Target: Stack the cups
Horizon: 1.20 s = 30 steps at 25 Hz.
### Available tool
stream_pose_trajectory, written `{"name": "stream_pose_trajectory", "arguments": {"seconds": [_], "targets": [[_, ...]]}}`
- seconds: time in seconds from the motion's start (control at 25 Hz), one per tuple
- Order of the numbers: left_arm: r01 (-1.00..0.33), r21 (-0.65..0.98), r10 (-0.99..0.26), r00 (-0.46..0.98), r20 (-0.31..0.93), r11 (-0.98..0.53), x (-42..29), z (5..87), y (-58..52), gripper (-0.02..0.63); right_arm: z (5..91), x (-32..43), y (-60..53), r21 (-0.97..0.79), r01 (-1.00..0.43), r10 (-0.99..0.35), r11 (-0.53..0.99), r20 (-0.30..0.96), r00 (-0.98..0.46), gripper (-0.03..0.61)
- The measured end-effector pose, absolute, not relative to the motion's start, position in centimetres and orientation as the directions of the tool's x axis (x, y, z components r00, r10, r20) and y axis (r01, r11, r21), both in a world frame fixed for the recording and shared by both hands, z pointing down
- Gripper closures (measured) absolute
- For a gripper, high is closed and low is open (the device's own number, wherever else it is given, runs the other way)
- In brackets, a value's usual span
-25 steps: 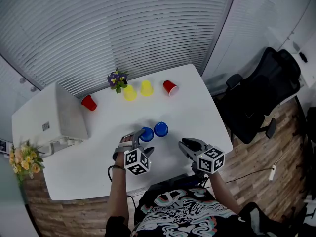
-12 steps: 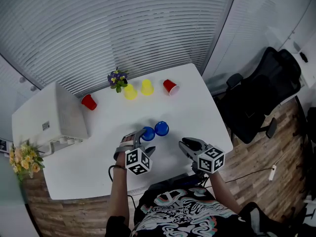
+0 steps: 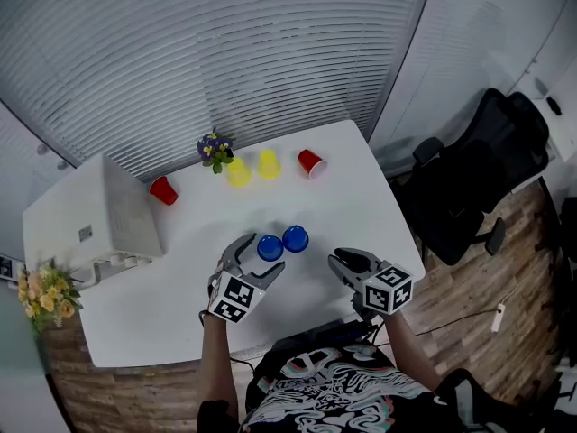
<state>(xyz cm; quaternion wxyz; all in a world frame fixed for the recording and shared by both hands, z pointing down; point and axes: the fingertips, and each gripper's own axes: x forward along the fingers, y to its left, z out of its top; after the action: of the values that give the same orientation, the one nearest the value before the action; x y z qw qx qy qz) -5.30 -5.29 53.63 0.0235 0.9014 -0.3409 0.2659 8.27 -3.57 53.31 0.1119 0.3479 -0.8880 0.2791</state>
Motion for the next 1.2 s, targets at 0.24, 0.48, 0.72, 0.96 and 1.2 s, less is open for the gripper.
{"name": "stream_pose_trajectory", "arguments": {"seconds": [0.24,0.48,0.72,0.96,1.2], "targets": [[-0.74,0.148,-0.674,0.663,0.326,-0.656,-7.4,51.3,-6.5,0.241,51.9,8.2,-5.8,-0.379,-0.696,-0.569,0.61,0.402,-0.718,0.474],[-0.794,0.254,-0.754,0.606,0.255,-0.553,-10.4,50.2,-8.6,0.263,51.3,8.8,-9.6,-0.334,-0.737,-0.597,0.588,0.435,-0.674,0.468],[-0.831,0.292,-0.793,0.547,0.268,-0.474,-12.8,50.7,-10.6,0.283,51.8,10.0,-14.0,-0.289,-0.789,-0.638,0.542,0.47,-0.61,0.425],[-0.857,0.33,-0.805,0.497,0.324,-0.396,-14.0,52.8,-12.7,0.323,53.0,10.1,-17.8,-0.268,-0.813,-0.652,0.517,0.492,-0.577,0.369],[-0.866,0.371,-0.815,0.464,0.347,-0.335,-14.4,54.7,-15.1,0.37,54.2,9.6,-21.0,-0.229,-0.823,-0.657,0.519,0.51,-0.556,0.321]]}}
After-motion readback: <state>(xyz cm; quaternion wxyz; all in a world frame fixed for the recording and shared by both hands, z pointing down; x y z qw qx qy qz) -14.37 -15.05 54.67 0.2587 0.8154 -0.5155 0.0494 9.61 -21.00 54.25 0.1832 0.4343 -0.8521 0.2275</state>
